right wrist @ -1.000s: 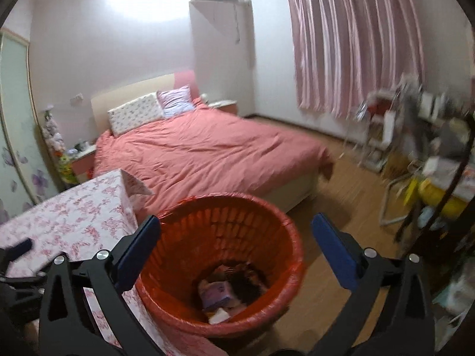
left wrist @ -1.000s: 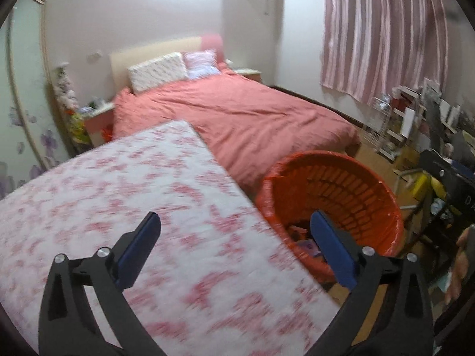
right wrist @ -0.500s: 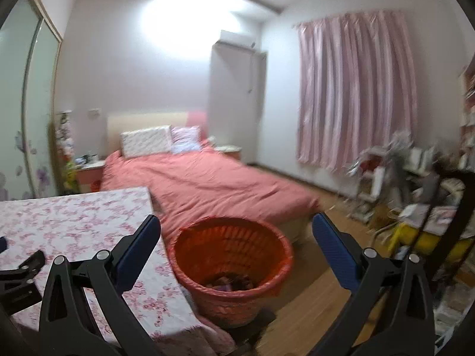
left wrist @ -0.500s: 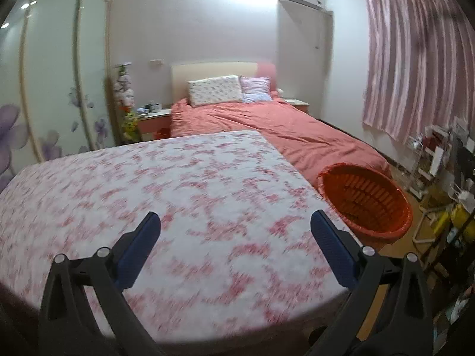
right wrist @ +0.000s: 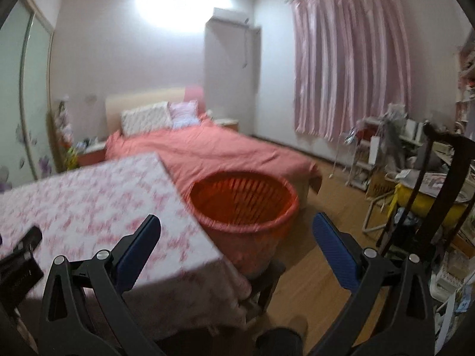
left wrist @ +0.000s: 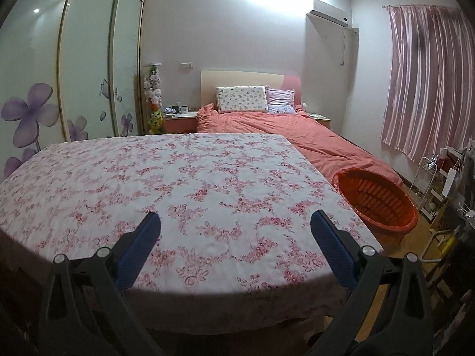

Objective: Collect trash

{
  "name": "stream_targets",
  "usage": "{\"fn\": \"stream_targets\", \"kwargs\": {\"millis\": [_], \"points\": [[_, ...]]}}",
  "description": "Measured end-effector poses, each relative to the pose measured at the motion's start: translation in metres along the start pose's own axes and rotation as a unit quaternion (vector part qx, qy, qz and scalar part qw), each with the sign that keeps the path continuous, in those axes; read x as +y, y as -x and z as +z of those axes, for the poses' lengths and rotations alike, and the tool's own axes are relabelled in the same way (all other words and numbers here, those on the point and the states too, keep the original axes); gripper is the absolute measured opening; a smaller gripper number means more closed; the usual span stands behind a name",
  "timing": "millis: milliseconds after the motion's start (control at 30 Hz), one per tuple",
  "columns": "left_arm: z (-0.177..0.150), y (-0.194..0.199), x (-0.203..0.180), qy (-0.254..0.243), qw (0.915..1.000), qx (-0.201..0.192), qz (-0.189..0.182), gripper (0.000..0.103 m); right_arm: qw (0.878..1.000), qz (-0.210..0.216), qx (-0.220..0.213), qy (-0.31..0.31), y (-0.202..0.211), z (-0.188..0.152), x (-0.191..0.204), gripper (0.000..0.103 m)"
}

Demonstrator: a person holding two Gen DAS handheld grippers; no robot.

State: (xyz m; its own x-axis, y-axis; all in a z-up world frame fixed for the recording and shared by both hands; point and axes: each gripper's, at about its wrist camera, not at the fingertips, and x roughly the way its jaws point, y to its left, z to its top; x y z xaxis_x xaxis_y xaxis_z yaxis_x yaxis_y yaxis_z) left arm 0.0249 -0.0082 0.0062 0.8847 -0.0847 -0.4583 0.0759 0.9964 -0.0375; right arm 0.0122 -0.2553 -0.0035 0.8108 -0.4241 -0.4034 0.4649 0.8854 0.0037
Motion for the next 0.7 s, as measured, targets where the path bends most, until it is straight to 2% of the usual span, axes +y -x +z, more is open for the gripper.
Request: {"fn": "stream_targets", "kwargs": {"millis": [200,700], "points": [[-0.004,-0.001,-0.001,0.004,0.9999,0.012,0.001,0.099,0.999,-0.003,0.036,0.014,-0.003,-0.002,0.007,0.101],[-0.006,0.006,-0.006,-0.002,0.9997,0.009,0.021,0.099,0.998,-0.005,0.065,0.010,-0.003,-0.013,0.010,0.101]]}}
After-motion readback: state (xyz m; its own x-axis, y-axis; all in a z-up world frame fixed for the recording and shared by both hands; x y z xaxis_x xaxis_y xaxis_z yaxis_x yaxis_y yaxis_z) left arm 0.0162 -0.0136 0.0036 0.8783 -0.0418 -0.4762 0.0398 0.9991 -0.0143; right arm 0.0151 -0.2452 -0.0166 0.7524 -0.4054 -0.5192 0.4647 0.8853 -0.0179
